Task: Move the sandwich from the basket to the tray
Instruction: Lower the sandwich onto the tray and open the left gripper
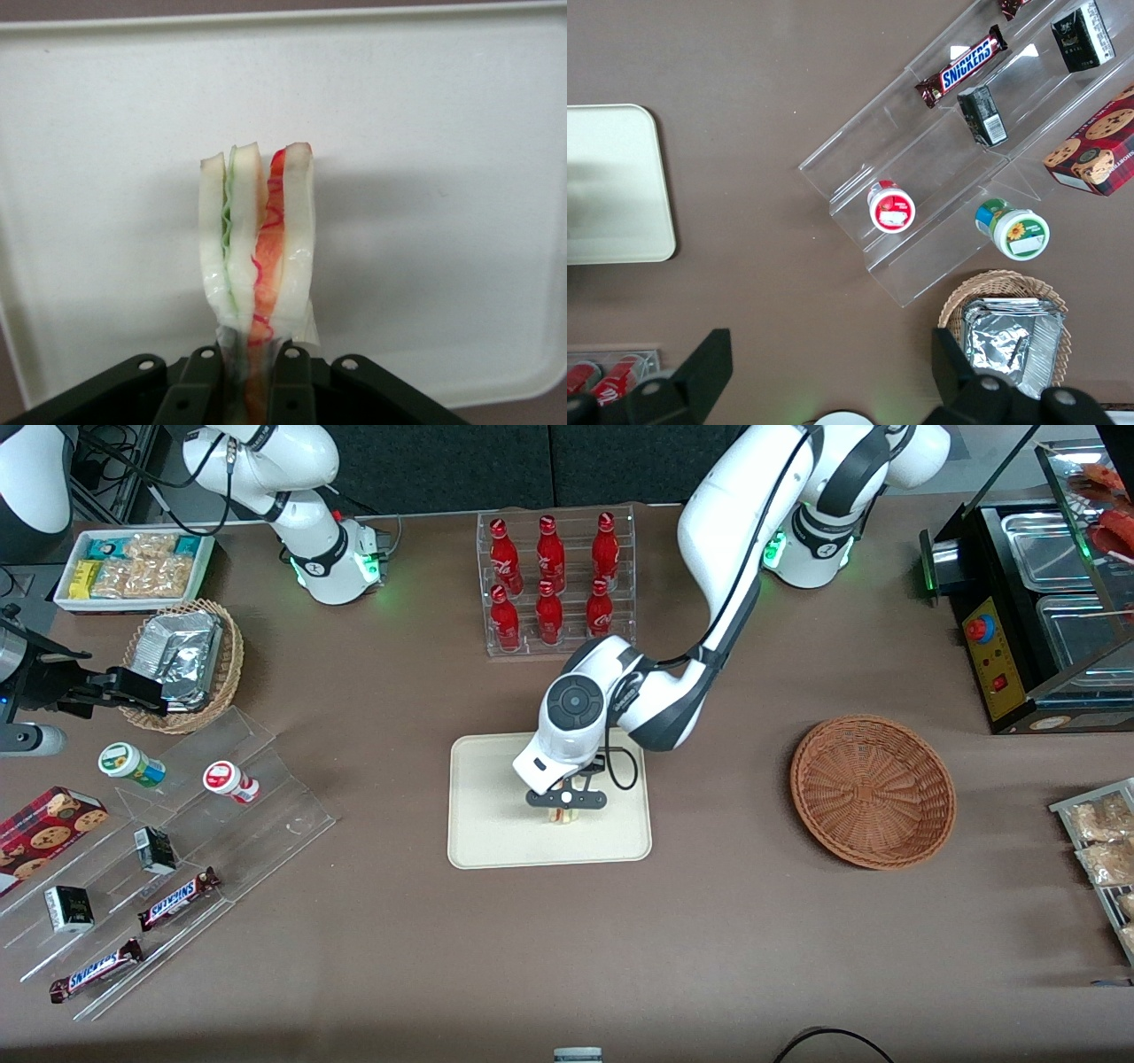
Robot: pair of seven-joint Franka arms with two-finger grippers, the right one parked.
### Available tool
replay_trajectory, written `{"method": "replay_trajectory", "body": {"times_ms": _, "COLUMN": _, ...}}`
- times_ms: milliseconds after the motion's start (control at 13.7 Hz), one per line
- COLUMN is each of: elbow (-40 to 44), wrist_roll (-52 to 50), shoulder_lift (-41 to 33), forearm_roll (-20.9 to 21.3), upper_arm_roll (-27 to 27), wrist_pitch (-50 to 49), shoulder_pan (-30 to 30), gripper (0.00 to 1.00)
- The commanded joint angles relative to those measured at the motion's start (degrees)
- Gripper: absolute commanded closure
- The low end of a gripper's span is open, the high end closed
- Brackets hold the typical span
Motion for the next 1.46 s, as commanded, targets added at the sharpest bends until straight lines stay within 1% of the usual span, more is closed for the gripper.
{"method": "replay_trajectory", "body": {"times_ms": 0, "elbow": 2.2, "wrist_roll": 0.2, "shoulder_lift": 2.9, "forearm_roll": 0.1, "upper_arm_roll": 0.7, "wrist_pitch": 1.5, "shoulder_pan": -0.7, "gripper": 1.0}}
{"method": "replay_trajectory", "body": {"times_ms": 73, "elbow": 2.1, "wrist_roll": -0.1, "shoulder_lift": 3.0, "forearm_roll": 0.0, "upper_arm_roll": 0.7, "wrist_pitch": 1.5, "shoulder_pan": -0.7, "gripper": 0.97}}
{"method": "replay_trajectory", "body": {"times_ms": 146, "elbow": 2.0, "wrist_roll": -0.3, "shoulder_lift": 3.0, "forearm_roll": 0.0, "upper_arm_roll": 0.7, "wrist_pitch": 1.6, "shoulder_pan": -0.7, "gripper": 0.89}}
{"method": "replay_trajectory", "body": {"times_ms": 220, "elbow": 2.0, "wrist_roll": -0.4, "shoulder_lift": 3.0, "forearm_roll": -0.1, "upper_arm_roll": 0.7, "wrist_pitch": 1.6, "shoulder_pan": -0.7, "gripper": 0.59}}
{"method": "replay_trajectory", "body": {"times_ms": 293, "elbow": 2.0, "wrist_roll": -0.5, "shoulder_lift": 3.0, "forearm_roll": -0.2, "upper_arm_roll": 0.7, "wrist_pitch": 1.6, "shoulder_pan": -0.6, "gripper": 0.08}}
{"method": "replay_trajectory", "body": {"times_ms": 366, "elbow": 2.1, "wrist_roll": -1.1, "shoulder_lift": 2.5, "forearm_roll": -0.1, "upper_arm_roll": 0.7, "wrist_pitch": 1.5, "shoulder_pan": -0.7, "gripper": 0.0}}
{"method": "replay_trajectory", "body": {"times_ms": 585, "elbow": 2.2, "wrist_roll": -1.8, "shoulder_lift": 0.0, "forearm_roll": 0.2, "upper_arm_roll": 1.0, "wrist_pitch": 1.1, "shoulder_pan": -0.6, "gripper": 0.0}}
{"method": "replay_trajectory", "body": {"times_ms": 805, "elbow": 1.0, "wrist_roll": -3.8, "shoulder_lift": -4.7, "forearm_roll": 0.4, "upper_arm_roll": 1.1, "wrist_pitch": -0.4, "shoulder_pan": 0.0, "gripper": 0.0}}
{"method": "replay_trajectory", "body": {"times_ms": 1024, "elbow": -0.9, "wrist_roll": -3.1, "shoulder_lift": -11.2, "forearm_roll": 0.4, "upper_arm_roll": 4.4, "wrist_pitch": -9.9, "shoulder_pan": 0.3, "gripper": 0.0}}
{"method": "replay_trajectory", "body": {"times_ms": 1171, "elbow": -3.7, "wrist_roll": -0.3, "shoulder_lift": -16.1, "forearm_roll": 0.4, "upper_arm_roll": 4.6, "wrist_pitch": -13.9, "shoulder_pan": 3.8, "gripper": 0.0}}
{"method": "replay_trajectory", "body": {"times_ms": 1390, "elbow": -13.8, "wrist_roll": 7.8, "shoulder_lift": -25.8, "forearm_roll": 0.4, "upper_arm_roll": 4.7, "wrist_pitch": -13.7, "shoulder_pan": 9.4, "gripper": 0.0}}
